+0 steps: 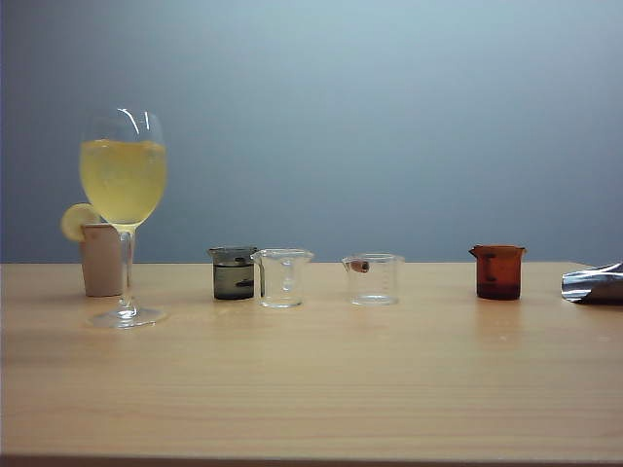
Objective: Pick up the fourth measuring cup from the left, pour the grenadine inside into the goblet, and finally put the measuring cup back in its original place.
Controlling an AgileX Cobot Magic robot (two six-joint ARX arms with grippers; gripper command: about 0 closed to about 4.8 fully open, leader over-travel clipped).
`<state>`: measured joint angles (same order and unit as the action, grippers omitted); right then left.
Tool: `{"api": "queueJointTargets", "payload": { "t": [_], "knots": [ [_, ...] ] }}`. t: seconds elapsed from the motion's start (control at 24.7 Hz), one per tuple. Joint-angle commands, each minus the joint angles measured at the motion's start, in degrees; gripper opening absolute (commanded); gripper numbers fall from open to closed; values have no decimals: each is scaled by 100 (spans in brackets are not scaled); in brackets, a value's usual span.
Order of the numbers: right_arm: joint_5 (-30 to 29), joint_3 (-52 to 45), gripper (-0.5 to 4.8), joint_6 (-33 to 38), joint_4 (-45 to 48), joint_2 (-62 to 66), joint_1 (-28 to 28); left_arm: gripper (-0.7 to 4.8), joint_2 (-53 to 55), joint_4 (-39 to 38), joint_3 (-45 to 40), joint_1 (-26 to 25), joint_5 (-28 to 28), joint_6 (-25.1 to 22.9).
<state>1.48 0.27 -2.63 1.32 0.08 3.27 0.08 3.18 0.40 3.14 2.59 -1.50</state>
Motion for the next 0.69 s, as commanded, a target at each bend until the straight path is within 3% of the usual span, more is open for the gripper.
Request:
{"api": "queueJointTargets", "payload": {
  "t": [0.04, 0.28, 0.41, 0.49, 0.69],
  "knots": [
    [33, -22, -1, 2, 39, 2, -2, -6, 2, 46, 13, -4, 4, 0],
    [52, 24, -1, 4, 42, 2, -2, -6, 2, 46, 28, -4, 26, 9],
    [317, 264, -2, 81, -57, 2, 2, -6, 2, 50, 144, -4, 155, 249],
    [649, 796, -2, 120, -321, 2, 2, -6, 9, -13, 511, -2, 275, 393],
    [638, 1576, -2, 118, -581, 262, 2, -6, 232, -778, 1532, 0, 234, 387]
  ]
}}
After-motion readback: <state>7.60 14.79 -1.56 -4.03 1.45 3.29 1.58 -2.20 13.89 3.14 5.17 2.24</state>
